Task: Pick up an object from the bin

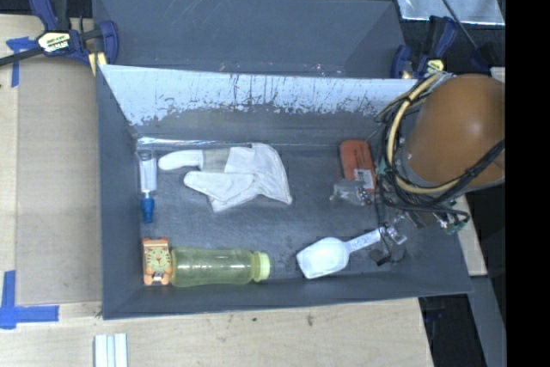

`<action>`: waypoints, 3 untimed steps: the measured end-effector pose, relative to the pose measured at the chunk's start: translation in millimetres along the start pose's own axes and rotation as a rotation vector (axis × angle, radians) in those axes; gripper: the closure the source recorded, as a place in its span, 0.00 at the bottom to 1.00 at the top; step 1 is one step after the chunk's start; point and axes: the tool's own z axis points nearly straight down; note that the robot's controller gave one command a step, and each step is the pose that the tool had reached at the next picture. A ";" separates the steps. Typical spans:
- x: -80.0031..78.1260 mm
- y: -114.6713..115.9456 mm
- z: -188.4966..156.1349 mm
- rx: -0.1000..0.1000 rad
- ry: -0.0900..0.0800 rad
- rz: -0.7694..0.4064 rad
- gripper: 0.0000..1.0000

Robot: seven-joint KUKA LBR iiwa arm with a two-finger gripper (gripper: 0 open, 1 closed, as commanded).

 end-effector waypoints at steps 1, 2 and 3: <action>-12.1 11.4 80.7 0.003 -0.006 0.040 0.00; -18.6 8.9 102.6 0.011 -0.025 -0.034 1.00; -17.7 8.7 100.8 0.010 -0.024 -0.045 1.00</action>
Offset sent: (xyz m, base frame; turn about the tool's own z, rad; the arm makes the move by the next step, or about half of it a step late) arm 0.0051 0.0121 -0.0893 -0.0965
